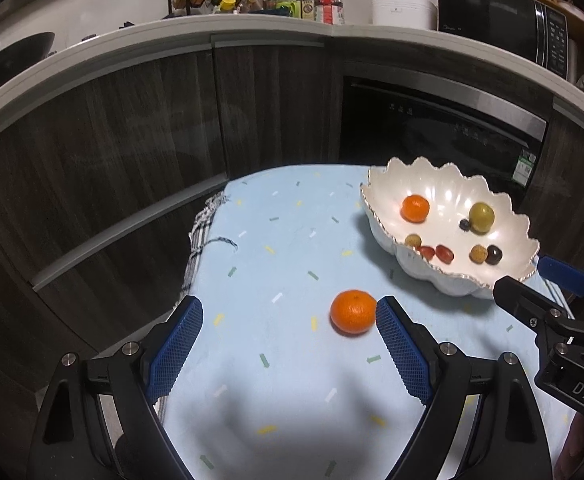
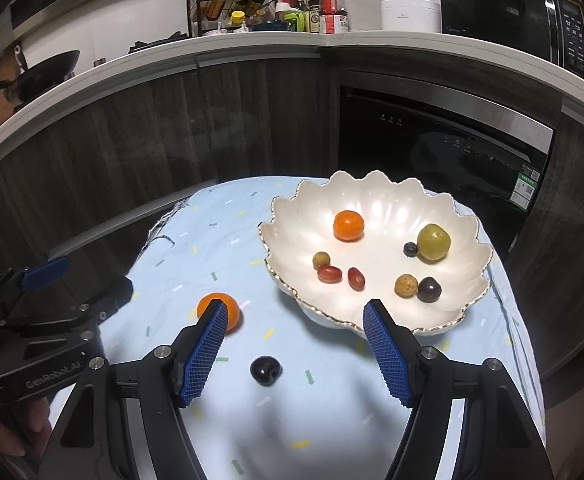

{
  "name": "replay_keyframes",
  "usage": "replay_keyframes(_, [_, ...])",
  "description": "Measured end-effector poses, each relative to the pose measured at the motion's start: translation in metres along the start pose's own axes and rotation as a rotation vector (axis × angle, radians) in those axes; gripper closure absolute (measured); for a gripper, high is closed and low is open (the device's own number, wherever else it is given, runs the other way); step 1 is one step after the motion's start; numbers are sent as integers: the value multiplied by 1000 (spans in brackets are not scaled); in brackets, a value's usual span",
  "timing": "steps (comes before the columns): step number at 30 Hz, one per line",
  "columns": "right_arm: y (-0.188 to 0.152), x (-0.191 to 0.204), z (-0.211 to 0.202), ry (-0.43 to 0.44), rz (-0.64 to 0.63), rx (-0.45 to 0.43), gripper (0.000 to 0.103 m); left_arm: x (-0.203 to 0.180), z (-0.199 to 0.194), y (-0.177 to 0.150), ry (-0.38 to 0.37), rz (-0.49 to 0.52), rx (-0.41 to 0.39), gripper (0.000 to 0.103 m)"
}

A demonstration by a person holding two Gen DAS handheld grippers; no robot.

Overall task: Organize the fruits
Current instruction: 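Move the left tool toward the mandarin while the right tool approaches the dark plum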

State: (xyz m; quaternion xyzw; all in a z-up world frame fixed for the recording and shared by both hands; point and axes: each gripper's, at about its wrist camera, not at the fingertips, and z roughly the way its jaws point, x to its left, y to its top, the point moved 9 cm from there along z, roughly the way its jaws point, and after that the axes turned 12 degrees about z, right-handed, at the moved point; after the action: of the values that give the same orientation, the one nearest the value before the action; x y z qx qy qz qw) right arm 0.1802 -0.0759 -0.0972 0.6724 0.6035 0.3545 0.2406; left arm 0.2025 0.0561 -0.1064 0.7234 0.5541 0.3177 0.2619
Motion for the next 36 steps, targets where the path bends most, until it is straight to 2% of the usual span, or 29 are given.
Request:
replay_keyframes(14, [-25, 0, 19, 9, -16, 43, 32, -11, 19, -13, -31, 49, 2, 14])
replay_keyframes(24, [-37, 5, 34, -34, -26, 71, 32, -21, 39, -7, -118, 140, -23, 14])
replay_keyframes(36, [-53, 0, 55, -100, 4, 125, 32, -35, 73, -10, -200, 239, 8, 15])
